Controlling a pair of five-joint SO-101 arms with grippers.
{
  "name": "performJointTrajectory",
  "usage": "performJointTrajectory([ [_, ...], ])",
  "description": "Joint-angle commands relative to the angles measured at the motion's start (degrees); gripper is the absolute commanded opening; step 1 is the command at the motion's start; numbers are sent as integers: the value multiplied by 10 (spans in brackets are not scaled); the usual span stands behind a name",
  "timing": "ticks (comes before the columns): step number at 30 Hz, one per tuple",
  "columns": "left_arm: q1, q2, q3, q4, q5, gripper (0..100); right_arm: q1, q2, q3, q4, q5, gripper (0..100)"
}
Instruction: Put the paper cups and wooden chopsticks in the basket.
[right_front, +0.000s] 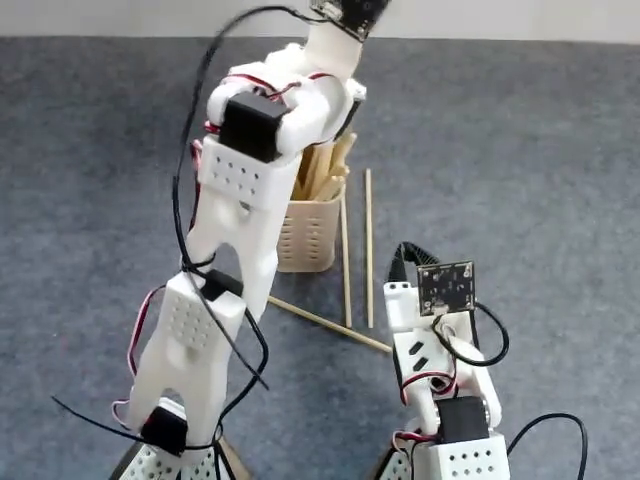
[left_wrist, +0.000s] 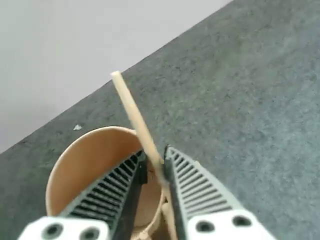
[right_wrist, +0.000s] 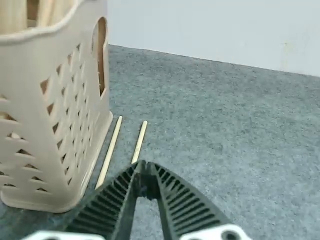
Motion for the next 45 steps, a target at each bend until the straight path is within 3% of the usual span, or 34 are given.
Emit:
performJointTrajectory([
  [1, -6, 4, -32, -27, -25, 5, -4, 2, 47, -19, 10, 6],
  [18, -4, -120, -39, -55, -35, 10, -4, 2, 49, -41, 10, 6],
  [27, -7, -154, -39, -55, 76, 18, -4, 2, 49, -41, 10, 6],
  [32, -24, -167, -39, -56, 154, 115, -4, 2, 50, -41, 10, 6],
  [45, -97, -170, -39, -78, 156, 119, -4, 3, 72, -41, 34, 6],
])
